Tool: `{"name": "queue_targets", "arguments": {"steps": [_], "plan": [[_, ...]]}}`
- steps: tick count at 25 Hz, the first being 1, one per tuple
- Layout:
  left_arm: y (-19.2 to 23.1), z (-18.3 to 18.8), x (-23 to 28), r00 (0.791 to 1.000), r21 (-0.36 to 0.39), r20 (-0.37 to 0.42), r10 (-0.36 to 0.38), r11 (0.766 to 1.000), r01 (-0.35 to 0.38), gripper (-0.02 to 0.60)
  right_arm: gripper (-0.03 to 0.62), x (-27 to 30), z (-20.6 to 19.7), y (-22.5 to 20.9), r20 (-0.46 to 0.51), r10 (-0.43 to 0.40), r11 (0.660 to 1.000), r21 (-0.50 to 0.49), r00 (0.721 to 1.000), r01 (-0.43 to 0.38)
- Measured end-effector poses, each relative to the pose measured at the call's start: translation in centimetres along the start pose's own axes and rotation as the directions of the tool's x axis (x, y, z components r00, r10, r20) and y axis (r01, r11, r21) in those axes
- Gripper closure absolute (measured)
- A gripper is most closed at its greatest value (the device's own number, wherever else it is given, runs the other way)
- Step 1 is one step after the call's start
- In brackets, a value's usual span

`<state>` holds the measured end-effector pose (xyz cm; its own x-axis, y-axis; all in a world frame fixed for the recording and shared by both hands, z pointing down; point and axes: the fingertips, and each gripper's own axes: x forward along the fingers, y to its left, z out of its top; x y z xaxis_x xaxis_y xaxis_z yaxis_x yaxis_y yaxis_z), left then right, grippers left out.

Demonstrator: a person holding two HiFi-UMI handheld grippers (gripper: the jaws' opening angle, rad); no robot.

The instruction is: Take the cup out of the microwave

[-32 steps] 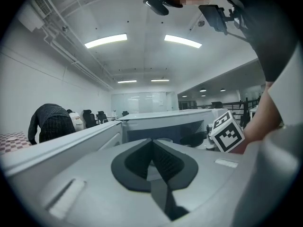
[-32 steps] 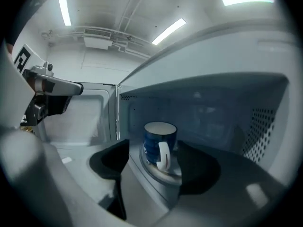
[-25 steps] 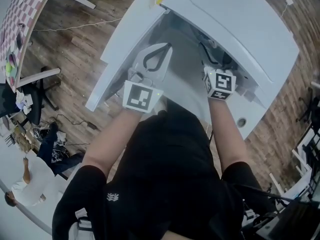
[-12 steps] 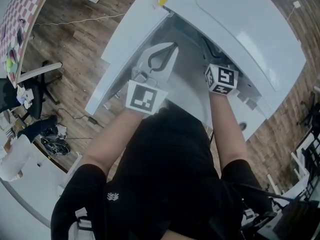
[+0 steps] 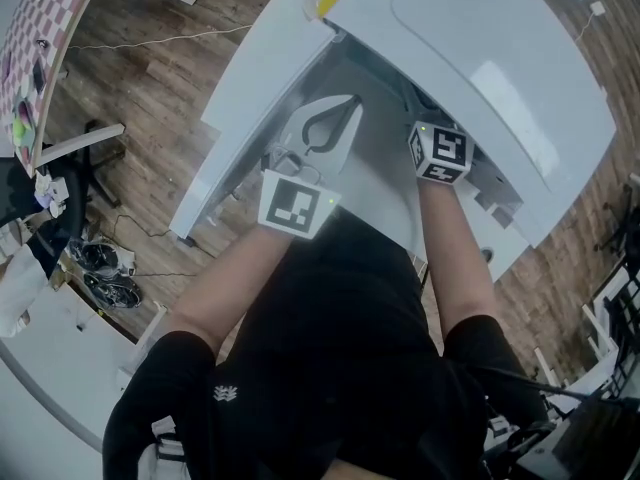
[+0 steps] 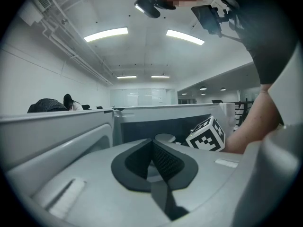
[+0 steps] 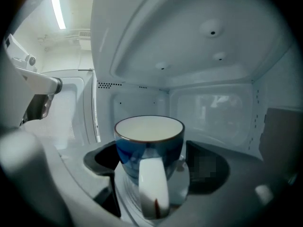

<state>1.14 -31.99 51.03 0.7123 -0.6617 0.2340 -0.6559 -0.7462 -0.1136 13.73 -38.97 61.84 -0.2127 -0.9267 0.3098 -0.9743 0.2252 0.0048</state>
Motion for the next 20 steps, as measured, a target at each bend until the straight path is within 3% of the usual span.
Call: {"name": "queue_targets", "arguments": {"steps": [20], "plan": [[0.2, 0.5, -1.9, 1.000, 0.010, -0.009, 0.008, 1.000, -0.008, 0.578, 0.195, -0.3, 0.0, 0.8, -0.012, 0.047, 0.998, -0.041, 0.999, -0.048]]}}
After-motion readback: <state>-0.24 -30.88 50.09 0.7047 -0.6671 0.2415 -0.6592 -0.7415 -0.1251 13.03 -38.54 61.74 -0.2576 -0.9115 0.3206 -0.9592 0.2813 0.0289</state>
